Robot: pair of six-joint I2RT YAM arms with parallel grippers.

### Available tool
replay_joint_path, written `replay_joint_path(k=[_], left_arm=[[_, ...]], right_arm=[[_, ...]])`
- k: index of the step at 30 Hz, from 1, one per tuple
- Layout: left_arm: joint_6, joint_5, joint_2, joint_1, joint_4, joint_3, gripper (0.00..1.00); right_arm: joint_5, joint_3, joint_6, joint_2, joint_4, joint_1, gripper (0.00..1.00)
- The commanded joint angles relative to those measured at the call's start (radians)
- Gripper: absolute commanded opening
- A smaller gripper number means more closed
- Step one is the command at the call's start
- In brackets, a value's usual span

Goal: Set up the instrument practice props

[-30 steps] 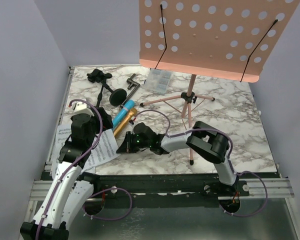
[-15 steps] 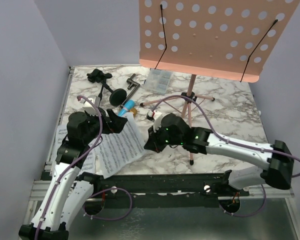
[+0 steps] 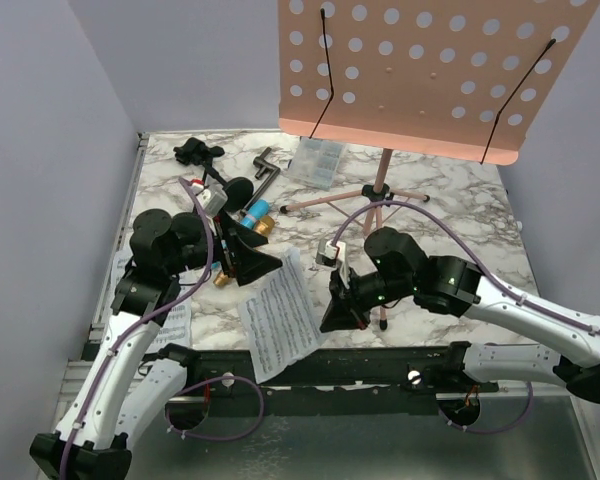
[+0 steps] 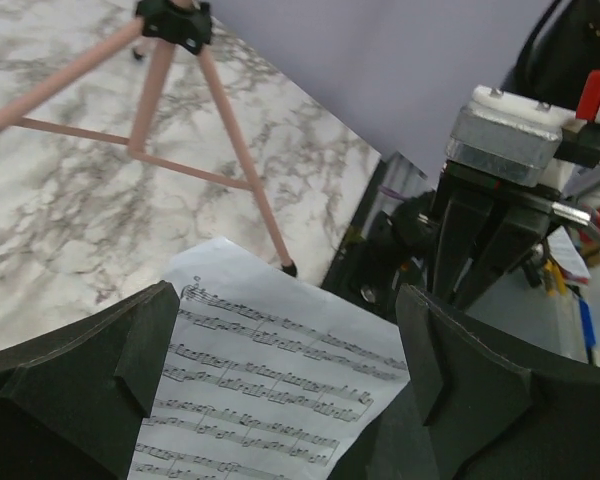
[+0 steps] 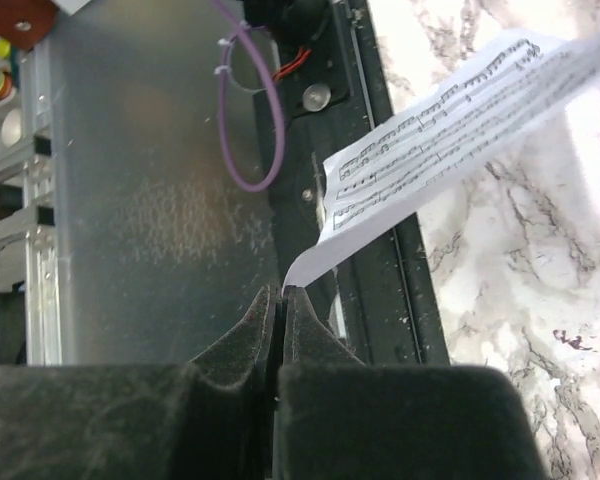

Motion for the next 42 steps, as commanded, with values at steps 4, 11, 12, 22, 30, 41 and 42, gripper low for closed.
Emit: replay_joint_path(k=[4, 11, 12, 22, 30, 41, 42], left_arm=[[-0.001, 0.239, 0.015, -0.091, 0.065, -0.025, 0.99], [-0.100, 0.225, 0.080, -0.108, 0.210, -0.092, 0.99], [-0.117, 0.246, 0.101, -0.108, 0.239, -0.093, 0.99], [-0.234, 0.305, 0.132, -0.143, 0.456, -0.141, 0.99], [-0.214, 0.267, 0.252, -0.238, 0.559, -0.111, 0.99], [-0.257, 0.049, 0.112, -0.250, 0.520, -0.115, 0.90], [-0.239, -0.016, 0.079, -0.250, 0.451, -0.106, 0.91]], right_arm=[[-0.188, 0.118, -0.076, -0.061, -0.128, 0.000, 0.00], [-0.270, 0.166, -0.092, -0.099, -0.136, 0.000, 0.00], [-0.263, 0.171, -0.096, -0.103, -0.144, 0.000, 0.00], [-0.293, 0.226, -0.100, -0.153, -0.178, 0.000, 0.00], [-0.371, 0.247, -0.115, -0.119, -0.148, 0.000, 0.00], [0.256, 0.183, 0.115, -0.111, 0.032, 0.000, 0.00], [0.340, 0.191, 0.155, -0.088, 0.031, 0.000, 0.00]])
